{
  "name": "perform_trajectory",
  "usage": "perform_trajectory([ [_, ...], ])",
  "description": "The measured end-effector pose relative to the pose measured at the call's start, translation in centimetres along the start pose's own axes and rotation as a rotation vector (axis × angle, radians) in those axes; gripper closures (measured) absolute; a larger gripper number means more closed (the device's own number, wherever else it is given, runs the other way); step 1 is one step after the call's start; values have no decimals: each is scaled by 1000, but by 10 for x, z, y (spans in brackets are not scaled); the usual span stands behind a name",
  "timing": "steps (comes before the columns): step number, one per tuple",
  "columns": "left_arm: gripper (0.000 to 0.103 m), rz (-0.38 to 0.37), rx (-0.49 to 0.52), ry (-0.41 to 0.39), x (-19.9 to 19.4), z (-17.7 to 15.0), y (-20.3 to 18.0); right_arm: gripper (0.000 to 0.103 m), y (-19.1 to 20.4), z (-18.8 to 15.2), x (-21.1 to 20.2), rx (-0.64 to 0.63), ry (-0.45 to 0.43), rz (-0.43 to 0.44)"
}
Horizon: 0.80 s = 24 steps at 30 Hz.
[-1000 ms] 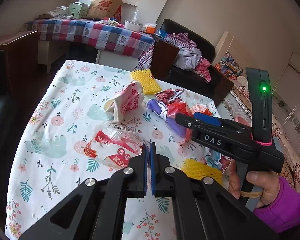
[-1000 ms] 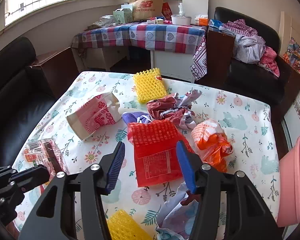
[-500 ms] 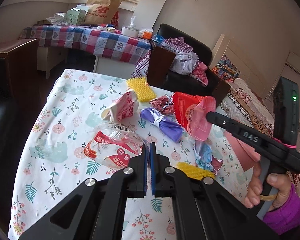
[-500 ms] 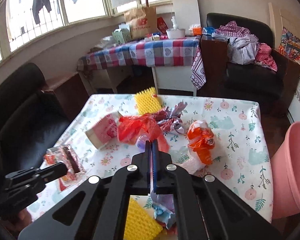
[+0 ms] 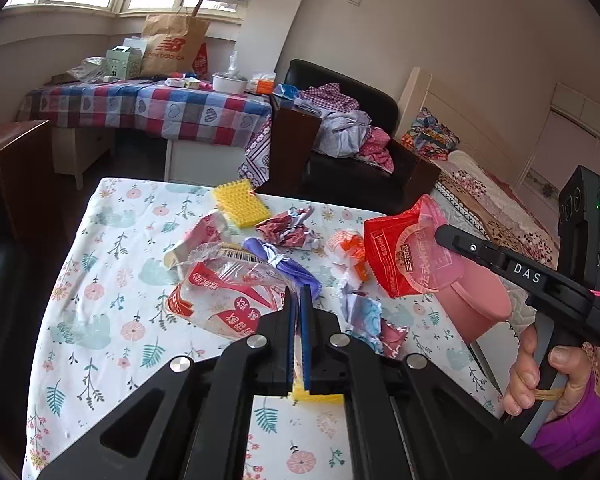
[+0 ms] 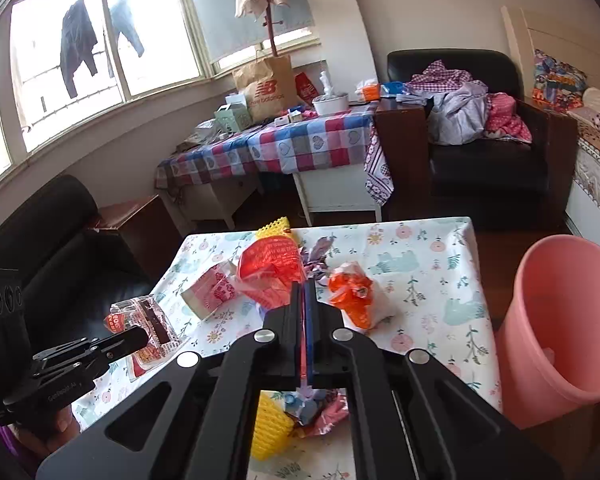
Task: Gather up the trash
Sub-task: 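Carry both items over the pink bucket and open both tools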
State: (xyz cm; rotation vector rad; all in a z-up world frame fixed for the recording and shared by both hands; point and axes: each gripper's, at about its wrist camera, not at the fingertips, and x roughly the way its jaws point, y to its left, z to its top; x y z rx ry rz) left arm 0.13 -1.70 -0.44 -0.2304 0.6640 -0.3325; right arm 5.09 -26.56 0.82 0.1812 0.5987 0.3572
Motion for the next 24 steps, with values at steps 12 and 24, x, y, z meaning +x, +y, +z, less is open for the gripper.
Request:
perform_trajectory([
  [12,101,-97,124,35,35,16,-67,101,-69,-6,-39,119,-79,-108],
  [24,101,-260,274,75,91,27,-165,101,-160,-23,-83,283,-140,-282],
])
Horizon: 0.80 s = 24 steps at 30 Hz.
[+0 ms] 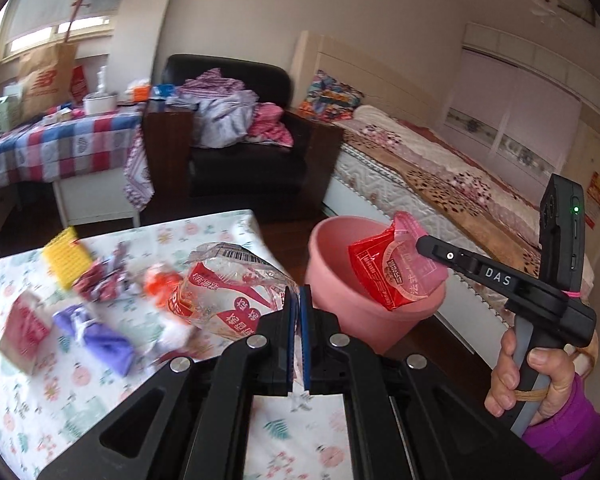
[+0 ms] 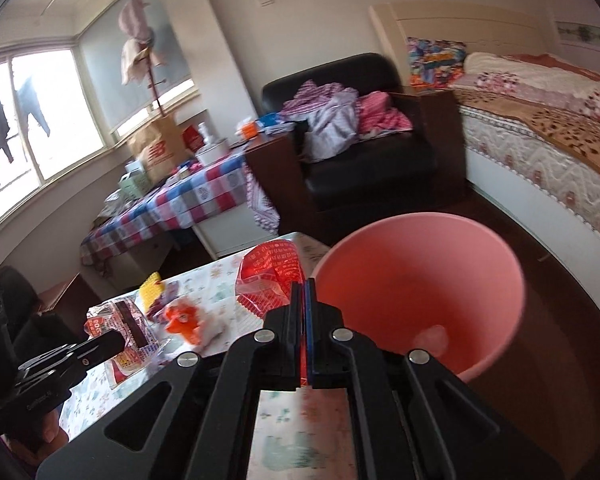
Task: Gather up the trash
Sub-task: 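Carry both items over the pink bucket and open both tools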
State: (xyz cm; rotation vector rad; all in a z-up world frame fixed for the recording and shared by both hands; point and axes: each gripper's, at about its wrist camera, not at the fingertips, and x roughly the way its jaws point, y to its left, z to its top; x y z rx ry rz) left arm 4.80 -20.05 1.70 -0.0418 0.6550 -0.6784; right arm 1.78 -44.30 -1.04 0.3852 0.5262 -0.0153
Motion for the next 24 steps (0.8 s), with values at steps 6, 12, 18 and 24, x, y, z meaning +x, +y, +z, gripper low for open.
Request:
perform_trajectory([
  [6,101,-67,50,26,39,14,-32,101,-32,0,0,45,-11,-52],
  [12,101,-114,85,66,75,21,-59,101,-50,-1,4,71,-11,-79],
  [18,101,-179,99,111,113,25,-81,101,-62,-5,11,85,10,-100],
  [24,101,-208,126,145,139,22,-98,101,-68,-10,13,98,26,-115],
])
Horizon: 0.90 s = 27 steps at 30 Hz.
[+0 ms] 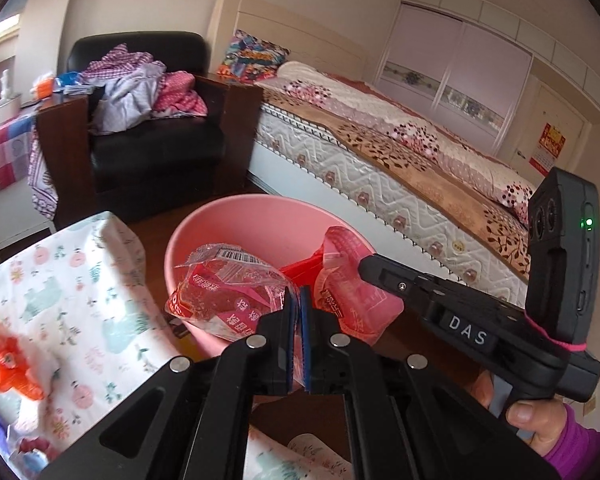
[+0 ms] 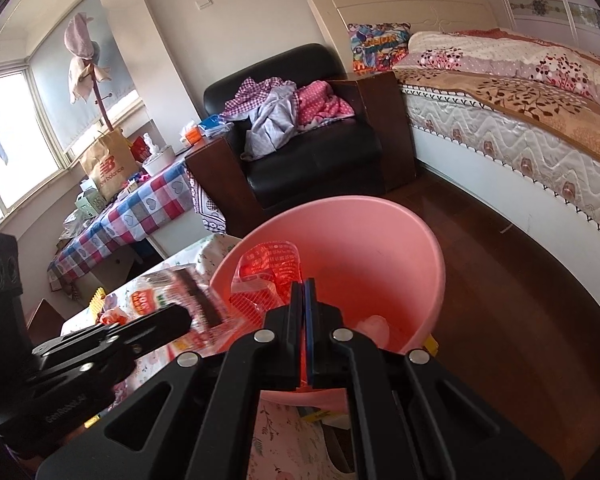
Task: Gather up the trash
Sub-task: 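Carry both items over the pink bucket and open both tools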
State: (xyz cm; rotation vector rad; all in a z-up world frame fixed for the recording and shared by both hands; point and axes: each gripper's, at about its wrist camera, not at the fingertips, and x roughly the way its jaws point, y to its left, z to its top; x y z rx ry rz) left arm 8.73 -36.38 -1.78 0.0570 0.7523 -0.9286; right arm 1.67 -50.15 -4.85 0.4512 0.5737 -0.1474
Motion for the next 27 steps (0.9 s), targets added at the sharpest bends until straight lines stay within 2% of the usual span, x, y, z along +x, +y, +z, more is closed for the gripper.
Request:
perform_trajectory([
  [3,100,3,0,3,10,-1,-3,101,-4,-2,2,11,9,-4],
  [6,93,-2,1,9,14,-1,-2,101,-5,-3,4,16,14,-12],
  [8,74,2,2,12,15,-1,-1,101,-7,-2,5,19,20,-21],
  [9,60,6,1,8,14,-1,0,101,-8,-3,7,23,32,-24],
  [10,58,10,-1,-5,11,-2,-1,101,-8,-3,8,26,40,-26],
  [17,58,15,-17,-33,-4,-1,5,99,-9,-5,12,41,62,-34],
  [19,58,18,-21,-40,-8,-1,6,88,-9,-5,12,41,62,-30],
  [20,58,19,-22,-43,-11,-1,7,76,-9,-5,11,41,60,-27],
  [21,58,20,-24,-46,-14,0,7,69,-8,-5,10,39,56,-26],
  [27,58,44,-35,-69,-33,-3,10,68,2,-5,1,7,43,-20],
])
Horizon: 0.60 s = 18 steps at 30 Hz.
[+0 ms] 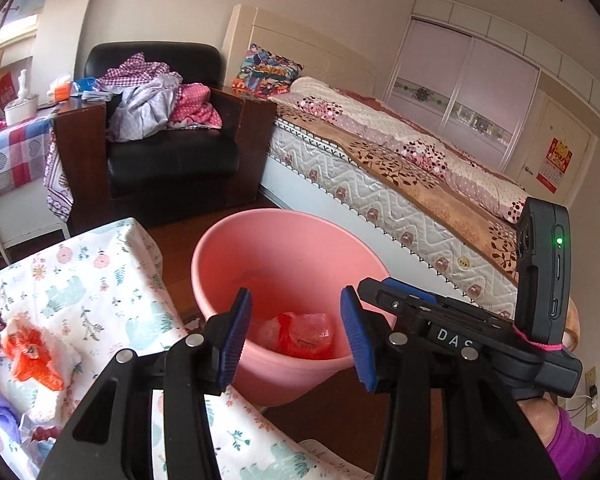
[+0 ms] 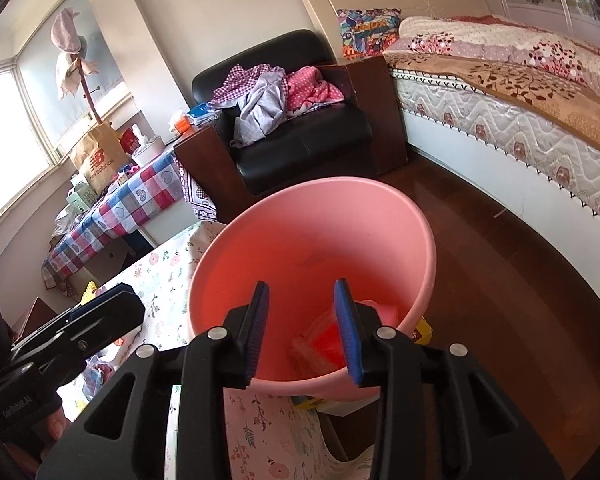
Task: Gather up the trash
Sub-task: 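Carry both items over the pink bucket and open both tools, then move both open tools back over the table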
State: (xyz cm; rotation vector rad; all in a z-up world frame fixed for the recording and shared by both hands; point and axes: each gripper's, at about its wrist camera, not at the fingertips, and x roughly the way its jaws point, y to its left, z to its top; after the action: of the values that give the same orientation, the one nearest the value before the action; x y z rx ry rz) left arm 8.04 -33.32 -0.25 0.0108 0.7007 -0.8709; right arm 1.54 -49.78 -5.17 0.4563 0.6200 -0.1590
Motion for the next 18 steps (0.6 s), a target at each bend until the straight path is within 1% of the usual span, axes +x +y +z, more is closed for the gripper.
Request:
perform_trajectory([
  [4,54,28,-14,-18,-20,-6,7,68,11,-2,-8,-29,-3,23],
  [8,53,69,-33,-28,-48,-17,20,68,27,-5,-13,-66,3,53],
  [14,52,166,-66,-56,-102,-46,47,68,57,-16,-15,-127,29,111],
  [18,51,245,-101,-68,-140,-69,70,68,79,-24,-13,-164,53,153],
])
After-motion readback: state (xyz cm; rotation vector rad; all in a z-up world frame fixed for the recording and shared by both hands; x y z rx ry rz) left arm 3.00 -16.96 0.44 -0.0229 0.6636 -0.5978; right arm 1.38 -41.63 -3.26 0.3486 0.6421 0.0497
